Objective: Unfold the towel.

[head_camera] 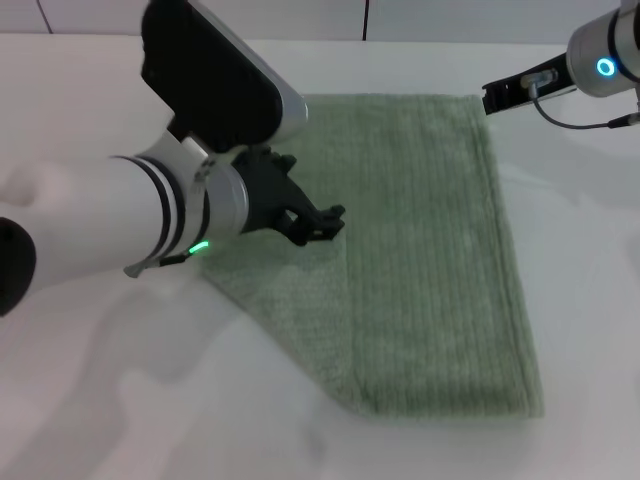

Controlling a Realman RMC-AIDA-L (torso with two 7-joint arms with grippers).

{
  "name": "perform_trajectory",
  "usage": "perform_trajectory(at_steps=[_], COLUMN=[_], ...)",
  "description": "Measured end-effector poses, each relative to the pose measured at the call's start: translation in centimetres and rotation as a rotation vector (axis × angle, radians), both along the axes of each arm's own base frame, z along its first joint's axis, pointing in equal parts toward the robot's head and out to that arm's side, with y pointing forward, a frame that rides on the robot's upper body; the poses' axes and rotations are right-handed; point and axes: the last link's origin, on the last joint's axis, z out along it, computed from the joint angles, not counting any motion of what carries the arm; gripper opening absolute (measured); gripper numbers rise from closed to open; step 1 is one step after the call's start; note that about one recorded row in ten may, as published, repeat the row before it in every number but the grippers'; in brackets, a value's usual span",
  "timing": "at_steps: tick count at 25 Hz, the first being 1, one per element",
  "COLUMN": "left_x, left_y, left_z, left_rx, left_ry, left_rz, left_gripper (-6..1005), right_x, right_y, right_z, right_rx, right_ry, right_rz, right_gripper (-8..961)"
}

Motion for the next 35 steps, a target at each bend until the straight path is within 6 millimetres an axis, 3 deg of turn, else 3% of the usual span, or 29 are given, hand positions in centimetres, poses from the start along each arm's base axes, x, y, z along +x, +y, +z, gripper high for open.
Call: perform_trajectory(at_steps=[14,26,35], left_x=[0.1,-0.4,-0.4], left_y=[0.4,1.7,1.9], left_z=[-3.8,-4.5,-4.8], left_rx=[-0.072,-0.067,-0.073], left_ry=[0.033,0.055,0.063], left_rz=[-0.042,-0.053,-0.050], left_gripper=[781,782,781], right_x=[0.4,0.9,1.1], right_y=[0.2,0.5,0.6], right_z=[-1.1,-1.2,-2.8], right_rx=[0.016,0.052,0.049], right_ry=[0.025,0.031,0.021], right_rz=[-0.012,-0.010,0.006], right_gripper=[-3,-3,-3])
